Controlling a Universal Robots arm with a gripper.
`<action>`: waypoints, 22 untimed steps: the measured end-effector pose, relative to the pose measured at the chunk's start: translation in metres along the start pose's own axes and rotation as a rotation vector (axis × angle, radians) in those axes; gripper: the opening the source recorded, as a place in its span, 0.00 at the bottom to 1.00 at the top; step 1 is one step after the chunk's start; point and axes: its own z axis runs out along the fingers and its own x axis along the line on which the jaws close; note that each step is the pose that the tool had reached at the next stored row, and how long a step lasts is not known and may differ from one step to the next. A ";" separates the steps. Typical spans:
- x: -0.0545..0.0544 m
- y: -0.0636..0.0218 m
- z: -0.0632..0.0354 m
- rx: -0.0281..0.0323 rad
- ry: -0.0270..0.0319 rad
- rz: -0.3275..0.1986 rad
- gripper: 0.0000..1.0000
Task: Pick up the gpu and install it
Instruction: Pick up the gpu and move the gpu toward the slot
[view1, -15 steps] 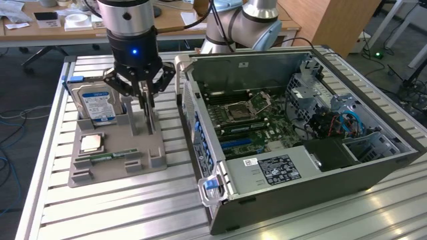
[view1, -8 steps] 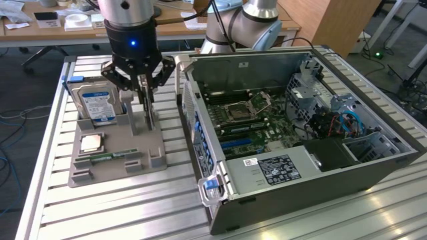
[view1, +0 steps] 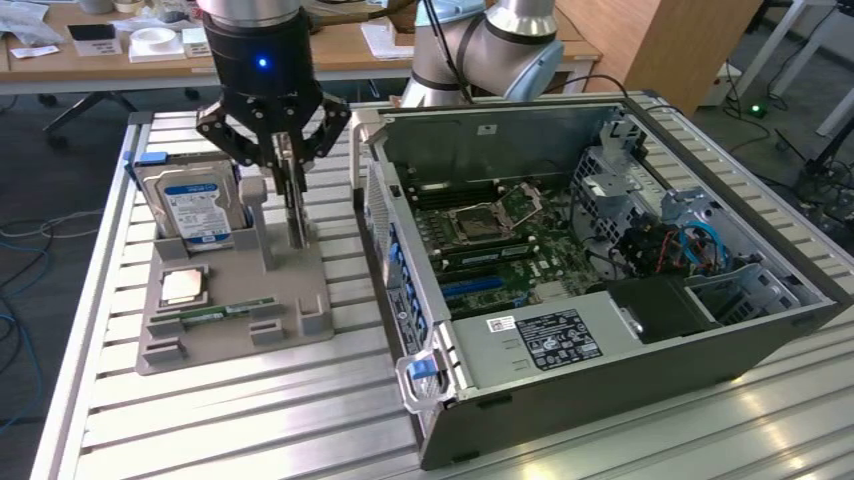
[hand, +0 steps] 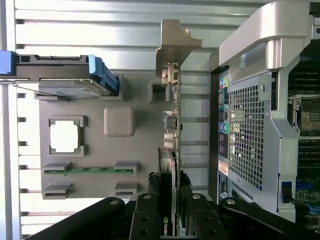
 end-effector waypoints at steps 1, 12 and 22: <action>0.000 0.0001 -0.0021 0.0000 -0.0001 0.000 0.26; -0.001 0.0009 -0.0224 0.0000 -0.0001 0.000 0.26; -0.001 0.0010 -0.0249 0.0001 0.0001 0.000 0.26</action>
